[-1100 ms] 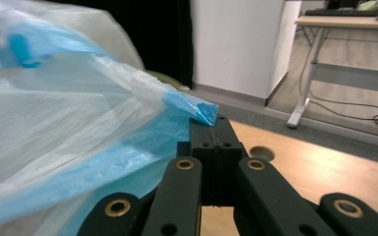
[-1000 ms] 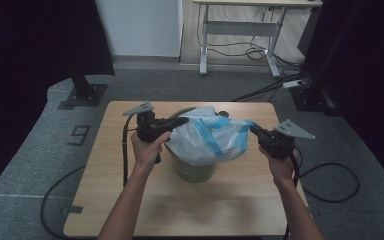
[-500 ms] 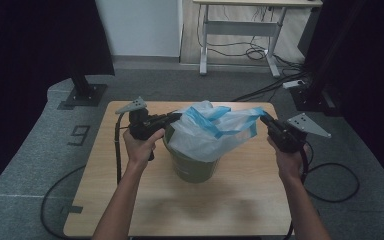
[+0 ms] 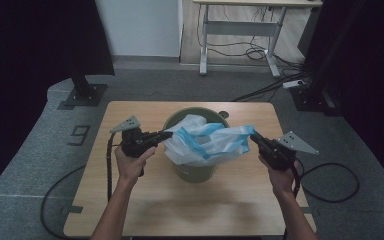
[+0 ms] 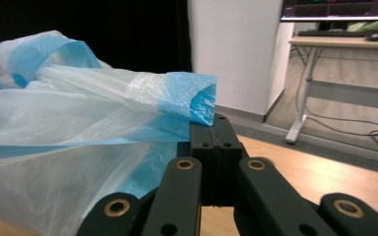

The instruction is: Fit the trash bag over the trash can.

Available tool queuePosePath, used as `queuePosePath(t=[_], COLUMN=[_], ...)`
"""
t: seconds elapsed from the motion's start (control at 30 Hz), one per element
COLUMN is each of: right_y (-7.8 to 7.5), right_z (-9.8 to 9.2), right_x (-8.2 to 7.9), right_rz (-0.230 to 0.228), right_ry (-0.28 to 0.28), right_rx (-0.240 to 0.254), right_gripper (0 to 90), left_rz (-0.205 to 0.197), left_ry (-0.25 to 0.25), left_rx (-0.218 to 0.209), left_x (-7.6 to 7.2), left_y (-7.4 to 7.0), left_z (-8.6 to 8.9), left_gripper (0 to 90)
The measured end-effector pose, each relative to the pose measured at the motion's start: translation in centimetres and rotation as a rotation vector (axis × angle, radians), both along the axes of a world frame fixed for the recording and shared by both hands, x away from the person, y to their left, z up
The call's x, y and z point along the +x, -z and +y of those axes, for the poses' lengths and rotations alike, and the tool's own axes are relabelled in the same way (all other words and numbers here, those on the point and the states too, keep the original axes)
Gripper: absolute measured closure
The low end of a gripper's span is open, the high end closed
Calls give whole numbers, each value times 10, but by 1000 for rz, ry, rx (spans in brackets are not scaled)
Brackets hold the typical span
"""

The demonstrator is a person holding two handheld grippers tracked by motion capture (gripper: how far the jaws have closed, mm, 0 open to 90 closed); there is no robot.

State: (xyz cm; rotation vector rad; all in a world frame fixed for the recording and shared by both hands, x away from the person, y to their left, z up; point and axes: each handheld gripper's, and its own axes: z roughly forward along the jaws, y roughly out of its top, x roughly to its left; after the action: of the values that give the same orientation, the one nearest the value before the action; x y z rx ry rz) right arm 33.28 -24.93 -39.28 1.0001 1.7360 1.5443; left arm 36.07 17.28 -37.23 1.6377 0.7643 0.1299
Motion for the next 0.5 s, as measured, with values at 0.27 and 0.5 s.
queuePosePath(t=[0.27, 0.5], right_y=[12, 9], right_z=[2, 6], right_x=[-10, -10], right_rz=[34, 31], right_ry=[-61, -67], right_rx=[-11, -50], right_gripper=[887, 887], left_rz=[-11, -74], left_ry=[43, 11], left_rx=[-1, 55], left_x=[-6, -12], left_y=[-3, -32], left_z=[0, -14], left_gripper=[843, 509])
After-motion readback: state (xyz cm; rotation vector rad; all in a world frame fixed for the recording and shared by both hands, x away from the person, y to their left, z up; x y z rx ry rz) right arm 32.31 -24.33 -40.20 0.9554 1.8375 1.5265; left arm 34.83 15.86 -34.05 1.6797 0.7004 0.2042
